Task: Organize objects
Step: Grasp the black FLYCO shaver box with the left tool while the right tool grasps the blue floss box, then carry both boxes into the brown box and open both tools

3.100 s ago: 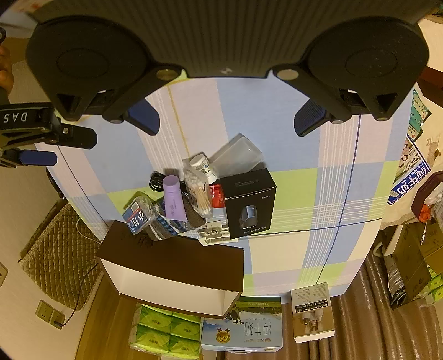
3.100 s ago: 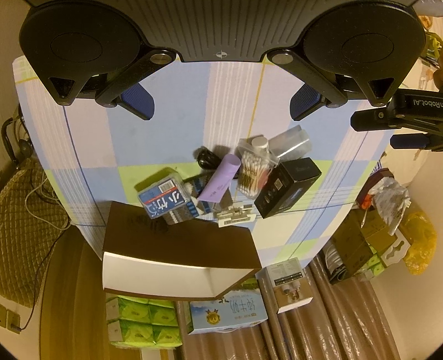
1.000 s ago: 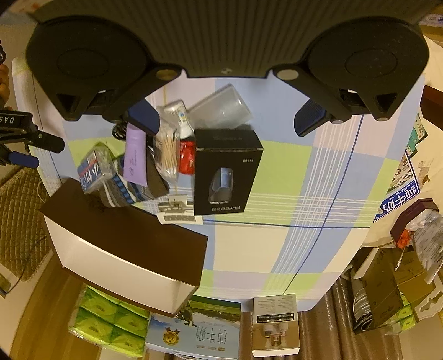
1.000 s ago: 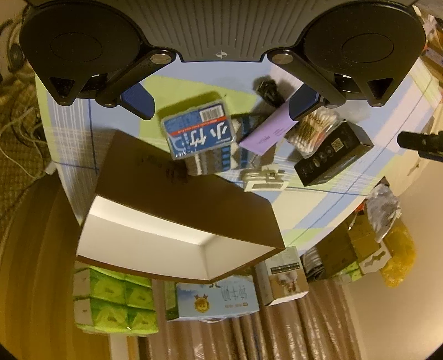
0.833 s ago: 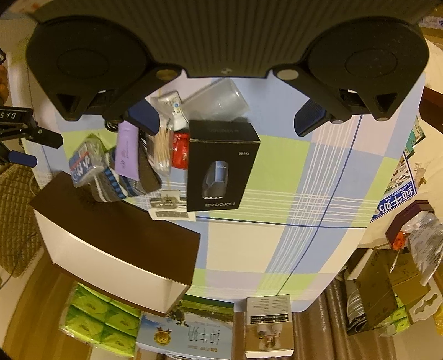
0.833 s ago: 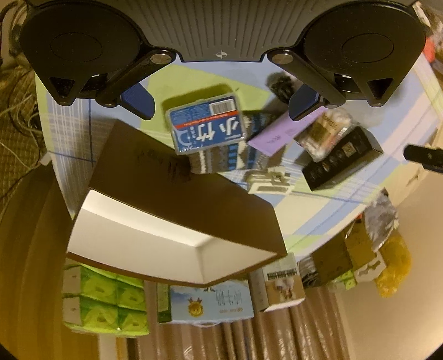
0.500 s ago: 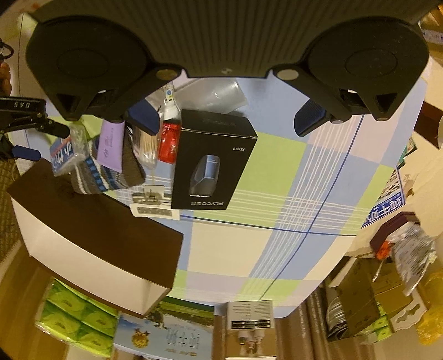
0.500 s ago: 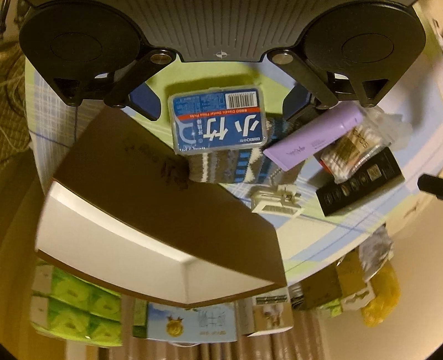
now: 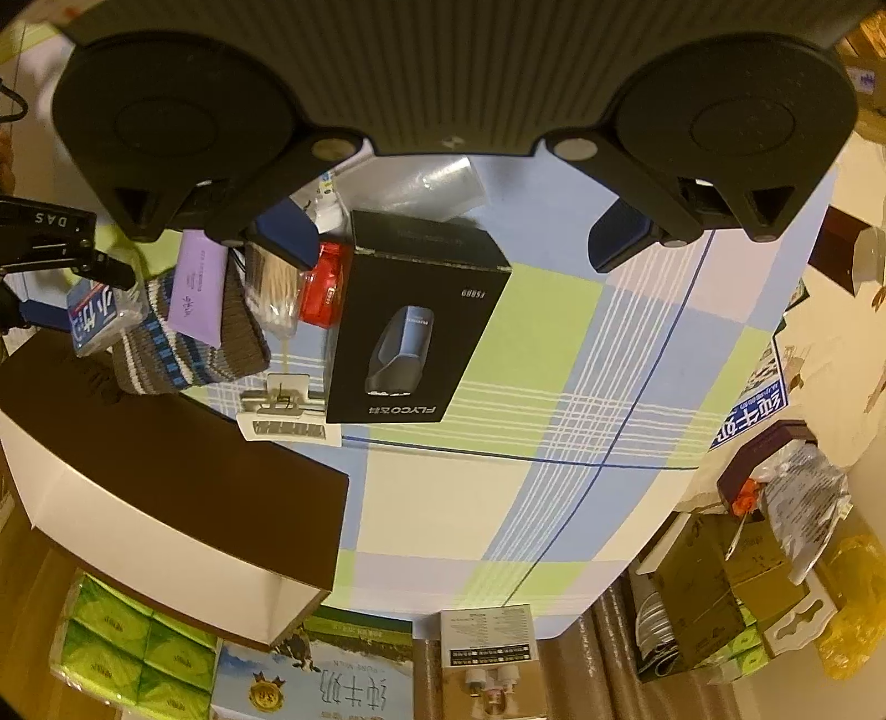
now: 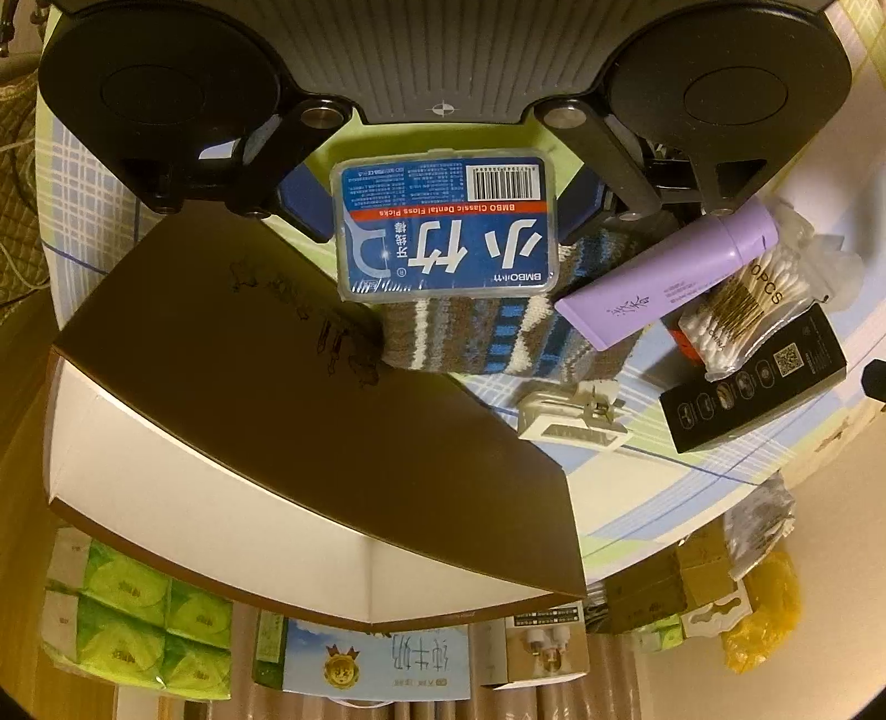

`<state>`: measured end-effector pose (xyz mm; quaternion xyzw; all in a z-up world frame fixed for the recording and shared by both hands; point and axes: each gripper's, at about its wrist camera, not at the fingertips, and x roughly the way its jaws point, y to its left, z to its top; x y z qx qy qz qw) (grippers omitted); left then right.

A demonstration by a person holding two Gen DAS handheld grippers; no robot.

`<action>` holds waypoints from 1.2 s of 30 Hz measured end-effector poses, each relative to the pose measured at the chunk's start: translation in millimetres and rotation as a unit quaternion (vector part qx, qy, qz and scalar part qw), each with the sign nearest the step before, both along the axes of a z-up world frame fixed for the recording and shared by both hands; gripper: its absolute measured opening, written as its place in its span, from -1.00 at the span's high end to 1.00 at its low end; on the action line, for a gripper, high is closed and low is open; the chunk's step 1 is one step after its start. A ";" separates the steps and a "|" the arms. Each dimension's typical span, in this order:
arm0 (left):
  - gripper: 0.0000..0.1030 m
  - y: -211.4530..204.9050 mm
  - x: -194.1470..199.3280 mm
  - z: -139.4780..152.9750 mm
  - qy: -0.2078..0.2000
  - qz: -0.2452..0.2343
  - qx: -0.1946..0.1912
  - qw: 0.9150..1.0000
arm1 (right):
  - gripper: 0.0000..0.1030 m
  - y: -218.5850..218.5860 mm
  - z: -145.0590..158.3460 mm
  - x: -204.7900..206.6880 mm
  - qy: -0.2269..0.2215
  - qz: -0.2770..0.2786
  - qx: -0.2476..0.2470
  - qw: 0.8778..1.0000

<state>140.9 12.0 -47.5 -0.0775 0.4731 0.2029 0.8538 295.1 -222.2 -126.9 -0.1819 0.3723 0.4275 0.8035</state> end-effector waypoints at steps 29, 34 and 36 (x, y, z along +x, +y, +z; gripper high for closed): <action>-0.53 35.5 80.4 -52.4 0.059 -0.159 -0.044 0.985 | -0.60 -36.2 56.8 -31.2 0.065 -0.169 0.053 0.982; -0.51 42.0 72.7 -34.6 0.036 -0.161 -0.034 0.986 | -0.60 -31.1 68.5 -36.0 0.065 -0.150 0.063 0.984; -0.51 44.2 70.7 -25.7 0.026 -0.163 -0.026 0.986 | -0.60 -29.3 73.8 -36.1 0.063 -0.142 0.067 0.986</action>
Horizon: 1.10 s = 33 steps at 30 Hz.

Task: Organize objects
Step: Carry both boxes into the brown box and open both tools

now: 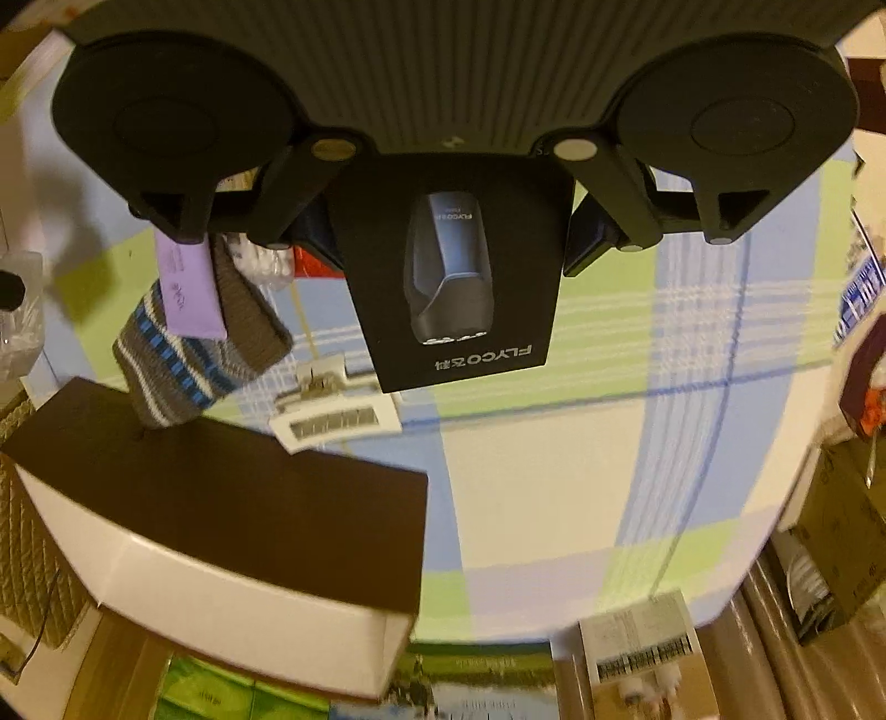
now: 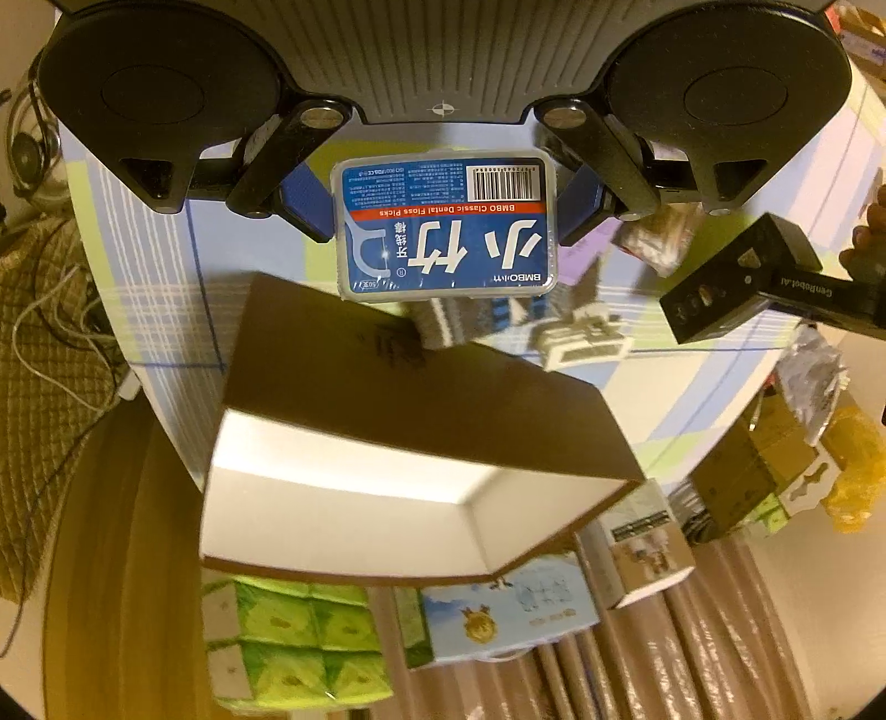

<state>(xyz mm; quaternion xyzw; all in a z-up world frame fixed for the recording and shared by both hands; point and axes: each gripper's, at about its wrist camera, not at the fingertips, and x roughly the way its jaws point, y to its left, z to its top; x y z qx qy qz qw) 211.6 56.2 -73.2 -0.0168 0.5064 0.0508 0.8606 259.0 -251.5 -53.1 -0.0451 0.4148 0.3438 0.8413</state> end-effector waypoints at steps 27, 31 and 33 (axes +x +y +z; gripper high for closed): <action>-0.51 -72.9 132.6 106.4 -0.152 -0.093 0.012 0.984 | -0.60 26.8 67.1 128.3 -0.065 -0.010 0.028 0.997; -0.51 -82.8 170.0 95.7 -0.139 -0.100 0.014 0.985 | -0.60 33.9 53.6 163.0 -0.057 -0.024 0.004 0.998; -0.51 -85.7 188.7 85.7 -0.124 -0.099 0.010 0.987 | -0.60 35.7 43.9 176.9 -0.047 -0.028 -0.007 0.998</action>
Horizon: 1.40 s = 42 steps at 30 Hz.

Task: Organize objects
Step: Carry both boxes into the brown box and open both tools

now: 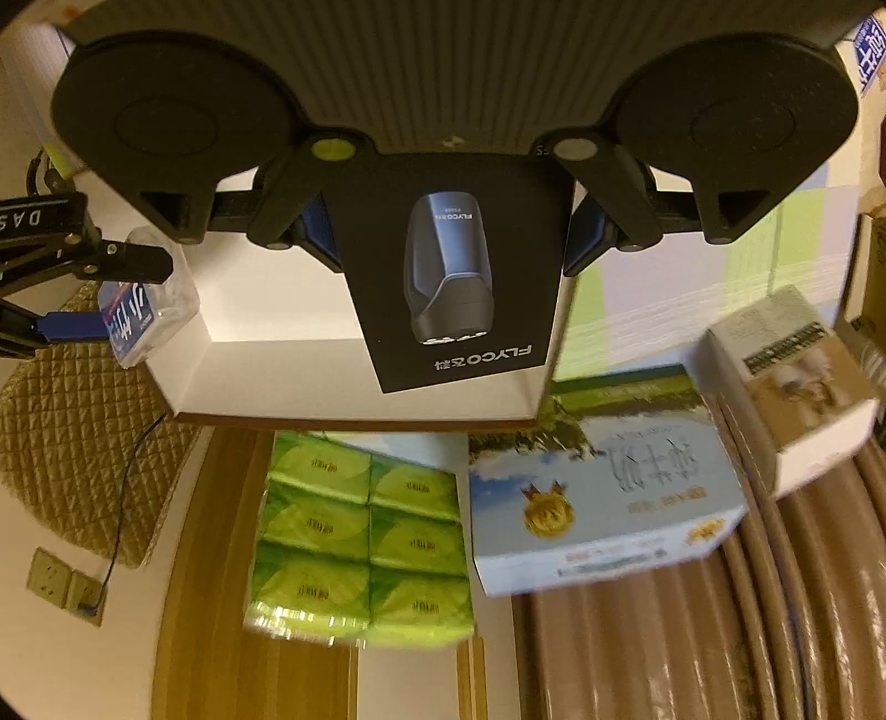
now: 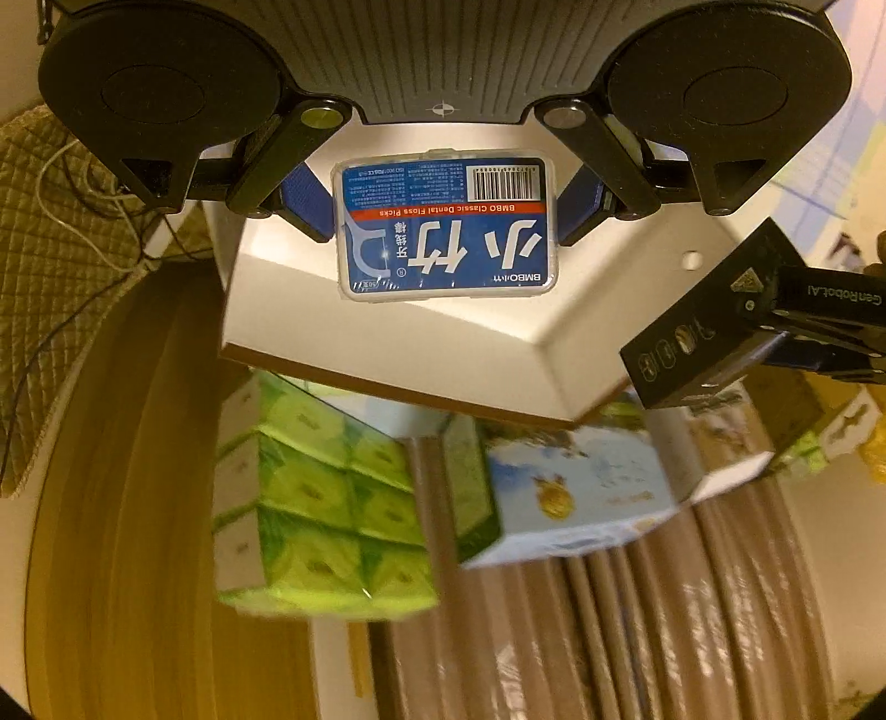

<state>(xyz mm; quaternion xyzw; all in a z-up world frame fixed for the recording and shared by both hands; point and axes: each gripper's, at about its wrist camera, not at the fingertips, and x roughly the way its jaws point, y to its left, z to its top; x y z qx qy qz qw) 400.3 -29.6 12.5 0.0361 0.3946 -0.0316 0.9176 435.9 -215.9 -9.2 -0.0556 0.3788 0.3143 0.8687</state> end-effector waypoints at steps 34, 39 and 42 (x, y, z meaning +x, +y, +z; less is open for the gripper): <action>-0.72 -1.9 69.8 -62.7 0.077 0.008 0.031 0.997 | -0.96 19.3 -39.7 47.8 0.009 0.016 -0.065 0.998; -0.76 5.3 45.9 -44.9 0.072 0.017 0.015 0.997 | -0.97 7.1 -29.0 27.4 0.004 0.023 -0.049 0.999; -0.76 8.8 30.1 -34.6 0.070 0.019 0.002 0.997 | -0.96 -1.0 -21.8 14.1 0.000 0.018 -0.038 0.999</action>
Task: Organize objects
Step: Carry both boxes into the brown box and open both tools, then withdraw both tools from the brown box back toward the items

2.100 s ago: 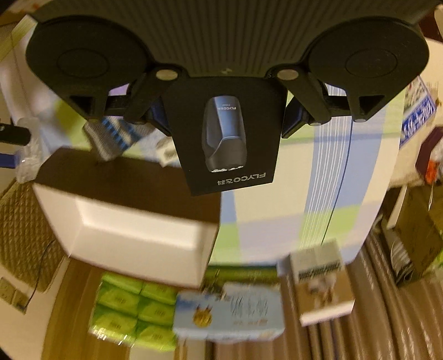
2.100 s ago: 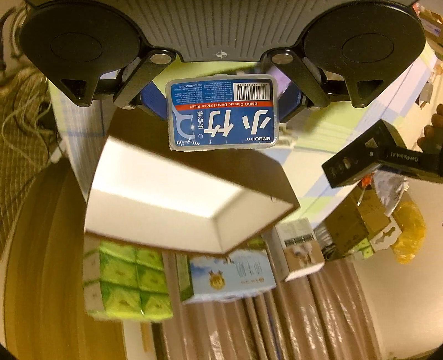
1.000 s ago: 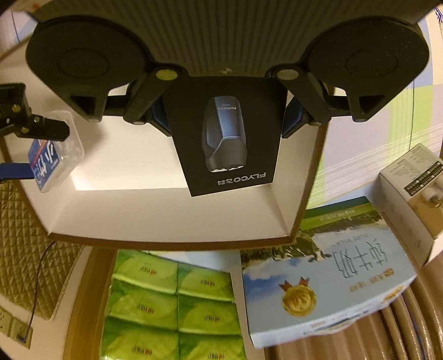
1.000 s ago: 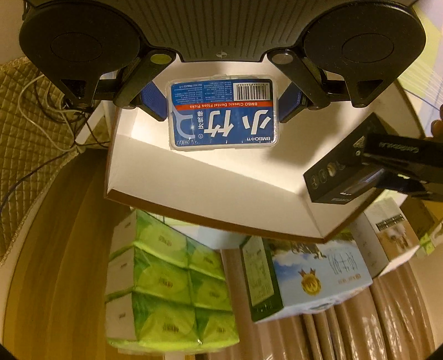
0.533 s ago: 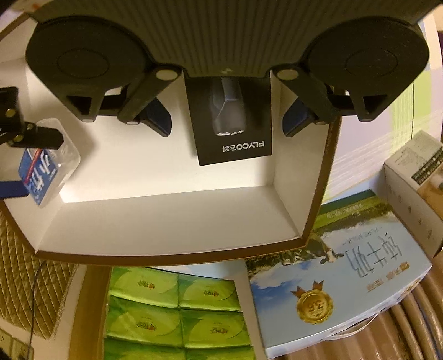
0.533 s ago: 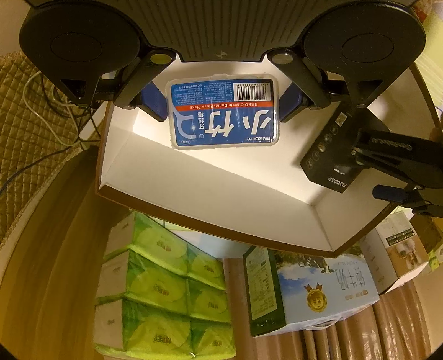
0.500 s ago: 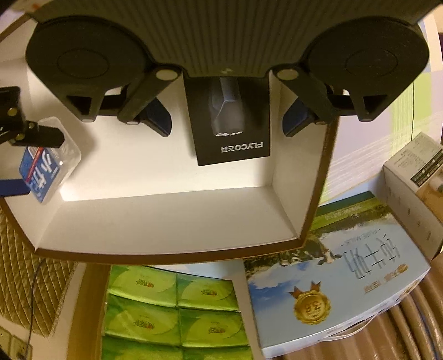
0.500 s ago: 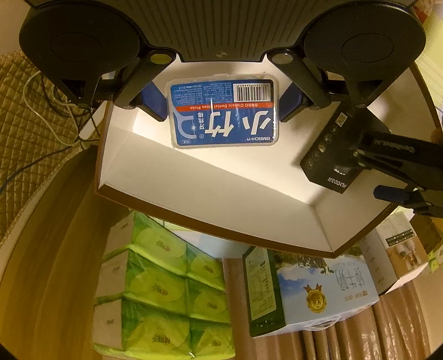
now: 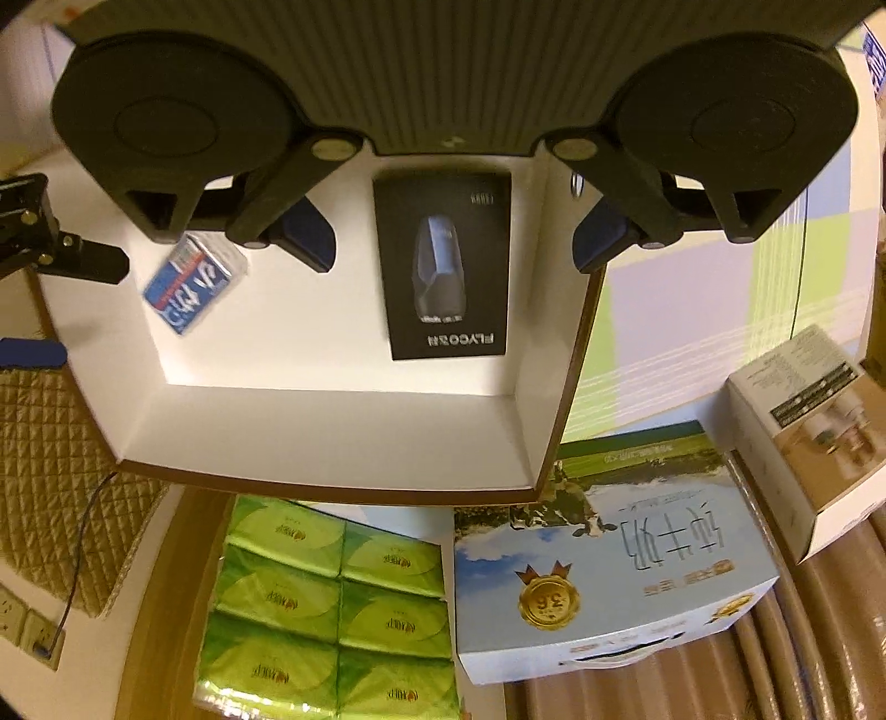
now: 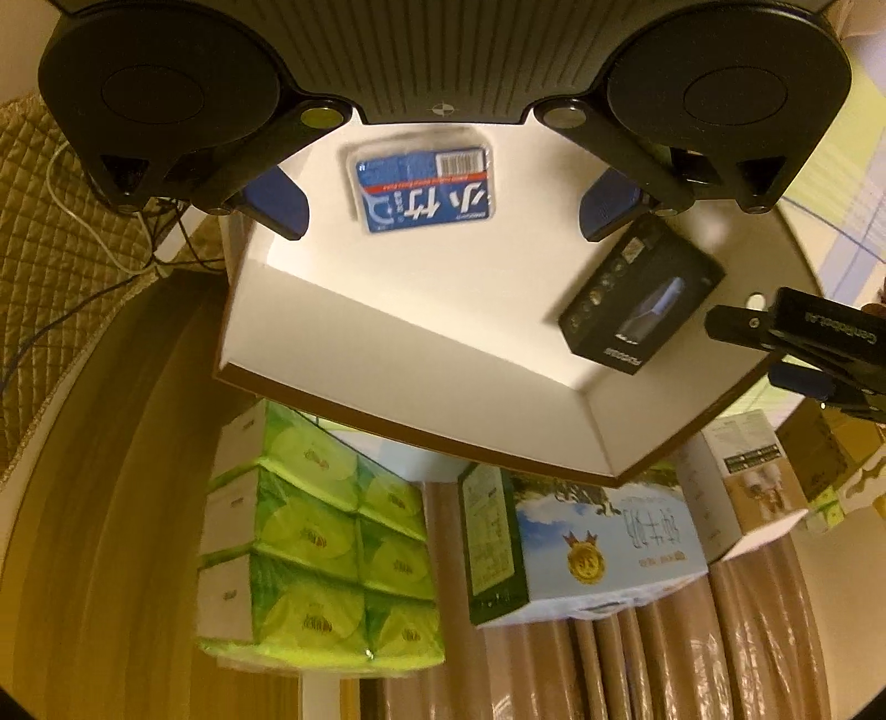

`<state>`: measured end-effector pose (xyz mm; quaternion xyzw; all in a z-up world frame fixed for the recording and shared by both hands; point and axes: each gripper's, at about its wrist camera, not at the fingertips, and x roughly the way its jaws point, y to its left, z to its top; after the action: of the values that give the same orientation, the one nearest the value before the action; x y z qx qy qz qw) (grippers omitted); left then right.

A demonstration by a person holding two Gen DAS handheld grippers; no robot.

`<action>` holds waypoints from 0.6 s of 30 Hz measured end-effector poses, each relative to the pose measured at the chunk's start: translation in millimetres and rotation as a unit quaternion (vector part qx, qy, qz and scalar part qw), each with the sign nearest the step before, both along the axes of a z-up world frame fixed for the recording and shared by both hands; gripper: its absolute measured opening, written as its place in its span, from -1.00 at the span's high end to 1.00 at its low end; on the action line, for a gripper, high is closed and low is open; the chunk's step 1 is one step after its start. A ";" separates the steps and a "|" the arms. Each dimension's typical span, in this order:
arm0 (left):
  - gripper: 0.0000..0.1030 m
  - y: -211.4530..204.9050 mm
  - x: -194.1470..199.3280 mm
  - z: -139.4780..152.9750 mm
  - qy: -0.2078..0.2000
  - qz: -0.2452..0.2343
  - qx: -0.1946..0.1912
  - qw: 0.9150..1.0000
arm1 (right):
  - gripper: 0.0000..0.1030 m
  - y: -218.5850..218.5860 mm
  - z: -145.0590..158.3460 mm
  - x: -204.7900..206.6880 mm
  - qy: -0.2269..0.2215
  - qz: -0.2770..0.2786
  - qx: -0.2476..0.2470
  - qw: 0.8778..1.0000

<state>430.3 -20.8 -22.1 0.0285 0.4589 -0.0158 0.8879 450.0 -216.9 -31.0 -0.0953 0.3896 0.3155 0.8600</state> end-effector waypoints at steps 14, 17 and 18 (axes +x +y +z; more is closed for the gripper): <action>-0.76 13.8 -89.3 40.5 -0.028 0.038 -0.042 0.998 | -0.96 -33.6 36.3 -56.4 0.006 -0.030 0.072 0.997; -0.76 16.8 -109.4 46.0 -0.034 0.047 -0.051 0.997 | -0.96 -37.9 42.3 -69.4 0.005 -0.030 0.080 0.996; -0.76 17.6 -116.2 47.4 -0.035 0.050 -0.054 0.997 | -0.96 -38.8 43.8 -72.8 0.006 -0.030 0.081 0.996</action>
<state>314.1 -3.1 25.3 -0.0420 0.4269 0.0053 0.9033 377.2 -255.7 12.8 -0.0119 0.3702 0.3209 0.8717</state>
